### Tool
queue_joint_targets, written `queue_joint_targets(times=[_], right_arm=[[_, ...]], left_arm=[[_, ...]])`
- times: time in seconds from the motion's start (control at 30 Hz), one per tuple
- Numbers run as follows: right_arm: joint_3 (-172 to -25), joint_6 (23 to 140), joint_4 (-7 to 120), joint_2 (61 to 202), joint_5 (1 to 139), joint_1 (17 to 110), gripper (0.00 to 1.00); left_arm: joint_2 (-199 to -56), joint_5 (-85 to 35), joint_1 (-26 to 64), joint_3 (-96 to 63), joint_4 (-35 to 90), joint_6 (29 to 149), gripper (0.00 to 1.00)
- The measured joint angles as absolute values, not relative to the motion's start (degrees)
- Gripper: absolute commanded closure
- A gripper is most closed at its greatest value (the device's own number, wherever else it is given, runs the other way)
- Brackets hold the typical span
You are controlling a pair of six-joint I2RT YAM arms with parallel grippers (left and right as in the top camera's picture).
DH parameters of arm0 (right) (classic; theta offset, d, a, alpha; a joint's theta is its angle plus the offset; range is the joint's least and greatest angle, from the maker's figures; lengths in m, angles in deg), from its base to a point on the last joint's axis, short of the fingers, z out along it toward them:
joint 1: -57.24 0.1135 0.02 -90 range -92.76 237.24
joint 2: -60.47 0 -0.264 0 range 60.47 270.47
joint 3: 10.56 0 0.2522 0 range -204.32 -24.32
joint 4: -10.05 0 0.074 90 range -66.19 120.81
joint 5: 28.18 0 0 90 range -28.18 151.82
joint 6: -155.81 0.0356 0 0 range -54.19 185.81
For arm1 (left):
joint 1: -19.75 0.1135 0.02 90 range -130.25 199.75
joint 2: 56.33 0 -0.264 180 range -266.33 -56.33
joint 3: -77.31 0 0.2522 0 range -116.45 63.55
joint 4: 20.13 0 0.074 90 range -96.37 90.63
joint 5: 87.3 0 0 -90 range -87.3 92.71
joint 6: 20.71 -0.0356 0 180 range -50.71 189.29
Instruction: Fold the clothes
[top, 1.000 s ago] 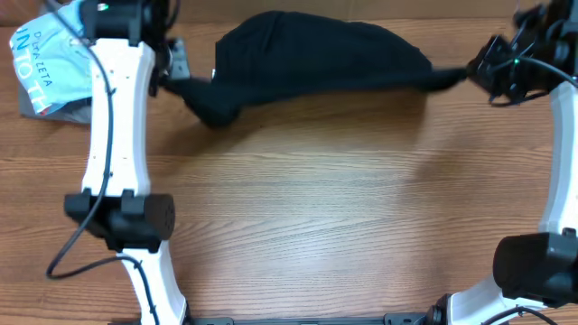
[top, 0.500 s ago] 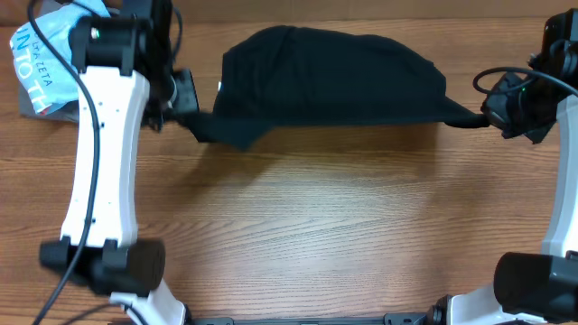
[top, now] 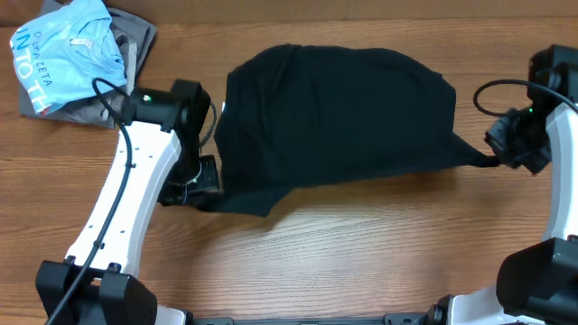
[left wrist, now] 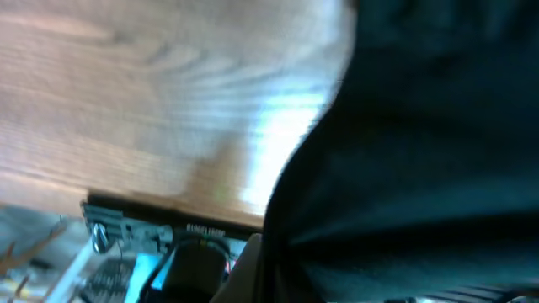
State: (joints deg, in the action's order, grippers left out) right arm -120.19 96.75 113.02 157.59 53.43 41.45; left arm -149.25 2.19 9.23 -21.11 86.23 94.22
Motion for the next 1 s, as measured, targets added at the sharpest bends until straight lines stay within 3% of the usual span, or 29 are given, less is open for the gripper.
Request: queue_joint_targets(times=[0.37, 0.73, 1.0], right_arm=[[-119.0, 99.7, 113.1, 157.5, 49.8, 37.4, 0.96], [-107.7, 100.1, 107.9, 157.4, 48.3, 37.4, 0.96], [-106.2, 99.9, 100.3, 157.4, 52.6, 37.4, 0.96]], left_arm=[[-147.9, -3.7, 8.0, -8.4, 83.5, 95.2, 0.96], [-147.9, -3.8, 7.7, -7.7, 80.0, 95.2, 0.95], [-147.9, -3.6, 7.7, -7.3, 62.6, 94.6, 0.96]])
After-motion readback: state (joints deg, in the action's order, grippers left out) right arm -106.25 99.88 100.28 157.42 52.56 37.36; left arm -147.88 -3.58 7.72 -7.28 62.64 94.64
